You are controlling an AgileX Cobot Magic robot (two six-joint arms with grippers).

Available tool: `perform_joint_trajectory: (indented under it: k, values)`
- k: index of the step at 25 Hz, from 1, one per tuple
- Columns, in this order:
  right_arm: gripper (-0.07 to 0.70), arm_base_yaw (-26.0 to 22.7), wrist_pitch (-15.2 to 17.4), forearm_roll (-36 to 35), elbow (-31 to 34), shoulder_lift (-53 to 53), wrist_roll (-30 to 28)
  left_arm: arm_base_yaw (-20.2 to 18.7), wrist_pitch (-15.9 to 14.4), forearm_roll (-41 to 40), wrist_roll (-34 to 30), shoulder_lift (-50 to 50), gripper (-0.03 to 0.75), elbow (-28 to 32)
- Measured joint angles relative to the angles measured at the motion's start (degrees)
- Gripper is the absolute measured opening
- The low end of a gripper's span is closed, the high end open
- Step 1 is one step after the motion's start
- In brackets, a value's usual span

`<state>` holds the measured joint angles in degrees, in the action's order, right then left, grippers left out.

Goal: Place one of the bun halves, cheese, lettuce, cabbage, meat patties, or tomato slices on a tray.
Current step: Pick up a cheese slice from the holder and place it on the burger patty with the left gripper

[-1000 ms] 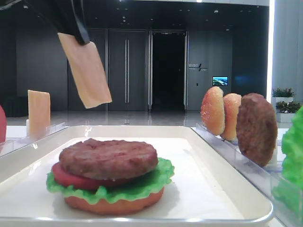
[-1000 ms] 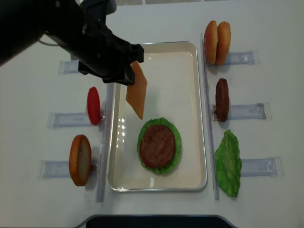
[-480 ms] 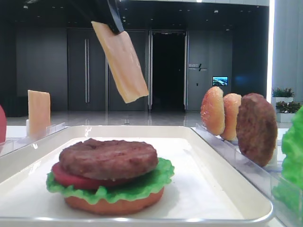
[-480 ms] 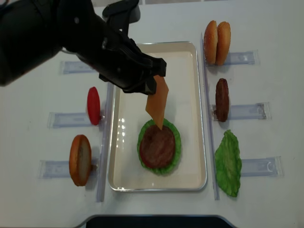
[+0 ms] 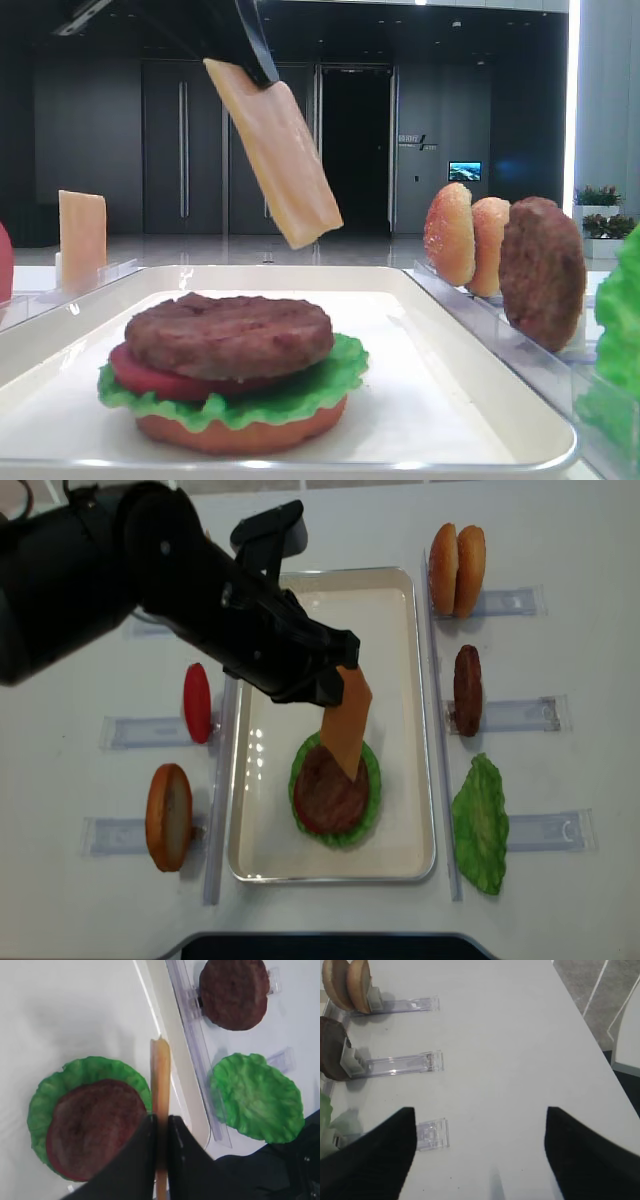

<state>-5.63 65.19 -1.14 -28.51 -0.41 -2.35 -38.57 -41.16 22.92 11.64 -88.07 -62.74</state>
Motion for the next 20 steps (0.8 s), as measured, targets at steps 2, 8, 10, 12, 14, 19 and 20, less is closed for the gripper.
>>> perform_joint_trajectory:
  k: [2,8,10,12,14,19,20]
  values:
    - [0.535,0.00,0.00,0.00,0.00,0.00,0.00,-0.04,1.34,2.01,-1.85,0.61,0.029,2.03]
    - [0.535,0.00,0.00,0.00,0.00,0.00,0.00,-0.04,5.35,10.30,-9.50,4.53,0.029,7.31]
    - [0.535,0.00,0.00,0.00,0.00,0.00,0.00,-0.04,6.33,12.39,-11.64,5.88,0.029,8.98]
    - [0.535,0.00,0.00,0.00,0.00,0.00,0.00,-0.04,6.99,13.88,-12.82,7.23,0.029,10.67]
    - [0.535,0.00,0.00,0.00,0.00,0.00,0.00,-0.04,7.53,14.42,-13.35,8.20,0.029,12.53]
    - [0.535,0.00,0.00,0.00,0.00,0.00,0.00,-0.04,9.23,16.69,-15.51,9.71,0.029,16.35]
    - [0.535,0.00,0.00,0.00,0.00,0.00,0.00,-0.04,9.52,17.62,-16.44,9.83,0.029,17.00]
